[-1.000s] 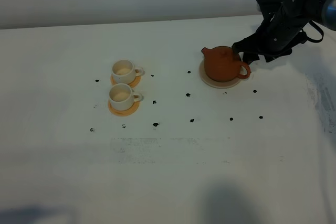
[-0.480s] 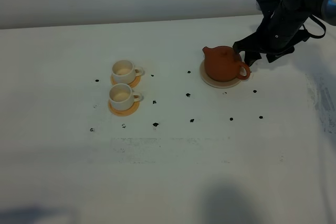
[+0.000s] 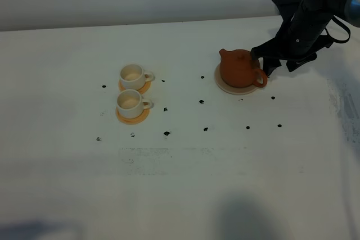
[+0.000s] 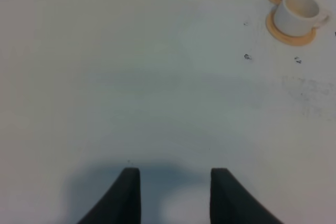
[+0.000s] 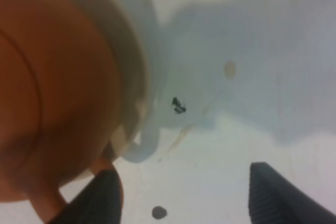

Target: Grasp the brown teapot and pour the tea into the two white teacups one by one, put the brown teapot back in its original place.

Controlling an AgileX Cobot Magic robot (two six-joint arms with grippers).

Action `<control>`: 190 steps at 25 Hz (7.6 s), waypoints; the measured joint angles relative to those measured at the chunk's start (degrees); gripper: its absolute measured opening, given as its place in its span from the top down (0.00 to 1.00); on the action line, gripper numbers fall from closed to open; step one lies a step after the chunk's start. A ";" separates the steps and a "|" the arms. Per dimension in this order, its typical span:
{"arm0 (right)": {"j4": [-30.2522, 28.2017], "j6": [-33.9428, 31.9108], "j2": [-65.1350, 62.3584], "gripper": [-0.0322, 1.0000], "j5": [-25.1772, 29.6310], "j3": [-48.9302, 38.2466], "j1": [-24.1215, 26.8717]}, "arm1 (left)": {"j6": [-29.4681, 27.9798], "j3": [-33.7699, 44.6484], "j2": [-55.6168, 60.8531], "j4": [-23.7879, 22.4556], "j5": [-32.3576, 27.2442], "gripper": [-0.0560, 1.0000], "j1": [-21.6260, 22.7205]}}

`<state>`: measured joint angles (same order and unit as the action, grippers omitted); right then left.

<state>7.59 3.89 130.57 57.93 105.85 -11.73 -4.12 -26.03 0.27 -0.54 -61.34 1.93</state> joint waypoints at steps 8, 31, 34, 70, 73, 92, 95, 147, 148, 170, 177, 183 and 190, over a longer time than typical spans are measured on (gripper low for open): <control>3.33 1.12 0.00 0.47 1.53 0.17 0.00 | 0.00 0.00 0.00 0.00 0.00 0.65 0.00; 1.28 1.59 0.00 0.47 4.40 0.17 -0.11 | 0.00 0.00 0.00 0.00 0.00 0.65 0.00; 2.46 1.65 0.00 0.47 5.04 0.17 -0.11 | 0.00 0.00 0.00 0.00 0.00 0.65 0.00; -1.30 0.65 -5.93 0.47 6.07 0.29 -1.95 | 0.00 0.00 0.00 0.00 0.00 0.65 0.00; -1.60 0.48 -6.27 0.47 6.86 0.29 -2.92 | 0.00 0.00 0.00 0.00 0.00 0.65 0.00; -2.62 -1.20 -5.11 0.47 7.13 0.29 -7.05 | 0.00 0.00 0.04 0.00 0.00 0.65 0.00; -2.62 -1.61 -4.83 0.47 6.31 0.29 -7.05 | 0.00 0.00 0.04 0.00 0.00 0.65 0.00; -2.58 -2.16 -0.82 0.73 3.24 0.34 -7.91 | 0.00 0.00 0.04 0.00 0.00 0.65 0.00; -2.63 -1.97 -0.82 0.77 3.24 0.34 -7.91 | 0.00 0.00 0.04 0.00 0.00 0.65 0.00; -2.95 -0.07 -0.87 0.88 1.18 0.34 -7.91 | 0.00 0.00 0.04 0.00 0.00 0.65 0.00; -3.38 -0.07 -1.90 0.88 -0.49 0.34 -7.41 | 0.00 0.00 0.04 0.00 0.00 0.65 0.00; -4.08 -0.07 -2.64 0.88 -0.56 0.34 -7.36 | 0.00 0.00 0.04 0.00 0.00 0.65 0.00; -4.97 0.18 -5.34 0.88 -0.25 0.34 -7.75 | 0.00 0.00 0.04 0.00 0.00 0.65 0.00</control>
<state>2.61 4.07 125.23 57.68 106.19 -19.48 -4.12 -26.03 0.32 -0.54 -61.34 1.93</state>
